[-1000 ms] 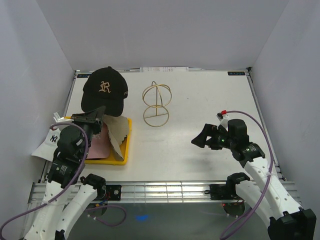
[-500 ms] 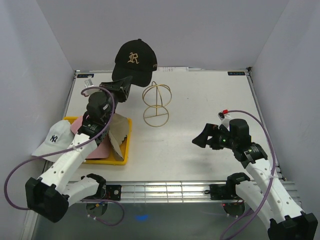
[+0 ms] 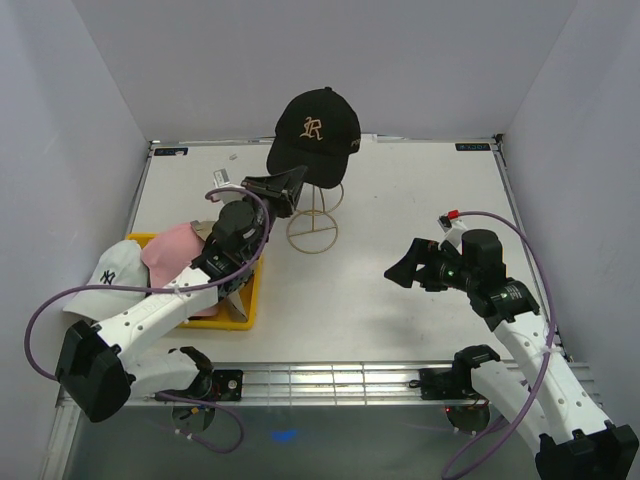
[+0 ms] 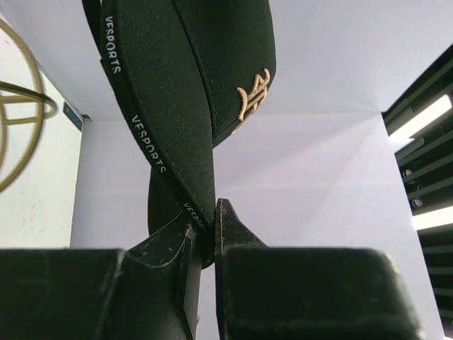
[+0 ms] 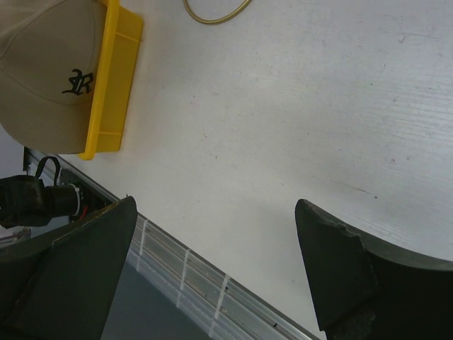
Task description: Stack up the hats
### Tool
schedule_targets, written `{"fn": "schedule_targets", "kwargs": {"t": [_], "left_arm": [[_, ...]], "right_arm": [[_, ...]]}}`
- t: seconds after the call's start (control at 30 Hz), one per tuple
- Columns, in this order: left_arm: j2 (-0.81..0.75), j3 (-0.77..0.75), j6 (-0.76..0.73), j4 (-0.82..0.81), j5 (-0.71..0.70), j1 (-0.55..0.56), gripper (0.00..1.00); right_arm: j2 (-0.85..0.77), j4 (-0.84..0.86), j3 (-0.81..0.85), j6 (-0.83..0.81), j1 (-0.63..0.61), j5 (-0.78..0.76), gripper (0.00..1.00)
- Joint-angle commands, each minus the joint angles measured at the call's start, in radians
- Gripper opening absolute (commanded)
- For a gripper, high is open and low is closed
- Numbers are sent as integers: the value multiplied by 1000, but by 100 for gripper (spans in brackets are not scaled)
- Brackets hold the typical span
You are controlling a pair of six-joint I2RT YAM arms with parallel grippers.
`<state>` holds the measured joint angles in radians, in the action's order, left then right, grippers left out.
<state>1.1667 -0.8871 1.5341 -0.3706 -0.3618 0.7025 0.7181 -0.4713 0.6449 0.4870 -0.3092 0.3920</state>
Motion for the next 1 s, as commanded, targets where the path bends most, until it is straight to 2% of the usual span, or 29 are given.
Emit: {"fn": "schedule_targets", "kwargs": {"t": [0.0,0.2,0.47,0.67,0.97], "left_arm": [[-73,51,-15,-90,-92,3,0],[-70,148,34,-148,-134,22,0],[-29,201,72,-202,-207,101,0],[-61,278,93,-211,-282,138,0],[-68,347,129,-212,-276,144,0]], "right_arm": [[-2,8,36,-14,-5,10,98],[-12,-13,29,-24,-5,16,98],[-20,-38,32,-36,-5,16,98],[-31,-50,21,-45,-7,18,98],[-42,-49,-8,-41,-7,19,98]]}}
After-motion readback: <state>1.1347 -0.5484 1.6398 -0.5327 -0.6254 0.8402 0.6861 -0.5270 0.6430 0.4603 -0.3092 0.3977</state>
